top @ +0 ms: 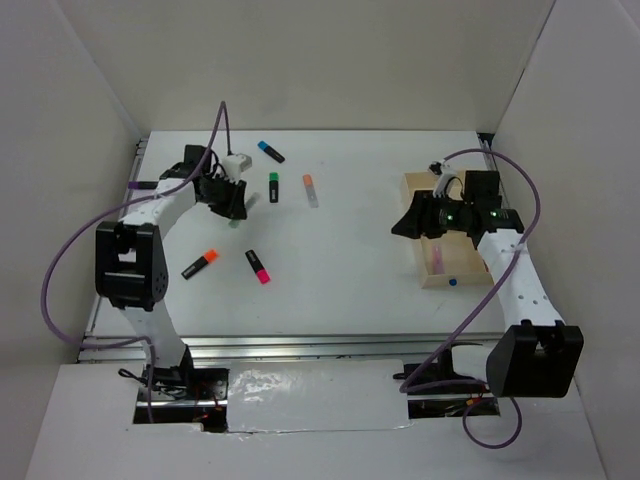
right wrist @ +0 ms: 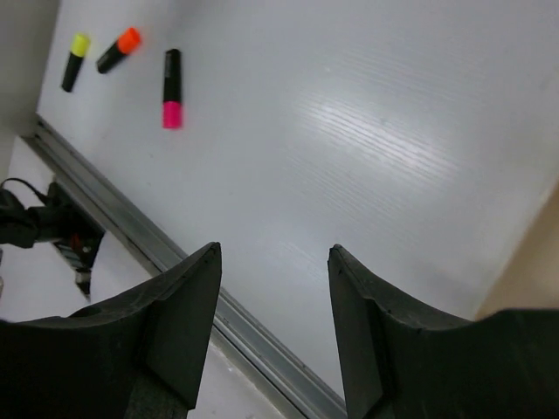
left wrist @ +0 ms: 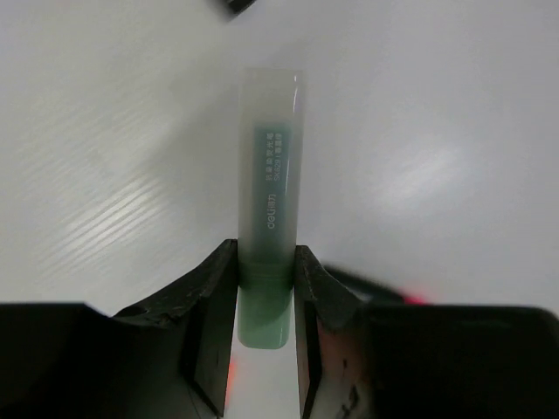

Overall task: Sort the stationery into containers
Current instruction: Grab a piece of stationery with the left arm, then pass the stationery from the left arm to the right

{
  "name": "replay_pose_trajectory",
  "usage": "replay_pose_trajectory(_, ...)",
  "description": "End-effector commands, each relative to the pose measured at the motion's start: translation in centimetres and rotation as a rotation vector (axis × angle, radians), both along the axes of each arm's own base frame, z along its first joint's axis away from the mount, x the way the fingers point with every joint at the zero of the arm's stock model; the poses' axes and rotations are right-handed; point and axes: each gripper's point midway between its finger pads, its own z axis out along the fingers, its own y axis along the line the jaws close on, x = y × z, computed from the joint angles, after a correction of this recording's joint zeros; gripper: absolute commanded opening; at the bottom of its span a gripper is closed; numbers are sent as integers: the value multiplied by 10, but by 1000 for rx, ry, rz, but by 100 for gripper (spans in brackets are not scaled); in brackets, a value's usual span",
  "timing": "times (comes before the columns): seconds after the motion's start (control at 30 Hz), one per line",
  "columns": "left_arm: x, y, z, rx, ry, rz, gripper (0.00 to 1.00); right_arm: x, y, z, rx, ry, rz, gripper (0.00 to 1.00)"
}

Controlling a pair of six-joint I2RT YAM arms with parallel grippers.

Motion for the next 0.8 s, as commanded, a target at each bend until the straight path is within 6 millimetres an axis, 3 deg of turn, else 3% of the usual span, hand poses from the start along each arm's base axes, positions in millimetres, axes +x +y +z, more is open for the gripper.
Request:
replay_pose_trajectory(0.0,-23,-95,123,-368,-148,-138,6,11,40,30,126,-93,83,59)
replay_pose_trajectory(0.1,-61,-149,179,-624,-105,-243,6,11,60,43,167,-130,135,60)
replay_pose_trajectory(0.17,-79,-173,204,-740,-133,-322,5,9,77,58,204,-201,196,61)
replay_pose_trajectory(0.23,-103,-192,218,-857,-40,-330,4,-2,93,75,260,-244,244,63)
replay_pose_trajectory(0.33,-115,-211,239,-888,-71,-341,2,-4,107,96,302,-264,276,65)
replay_pose_trajectory(0.5,-138,-235,252,-874,-109,-392,1,-3,120,122,377,-250,289,66)
replay_pose_trajectory(0.77,-164,-258,245,-916,-15,-418,1,-6,141,130,422,-236,327,66)
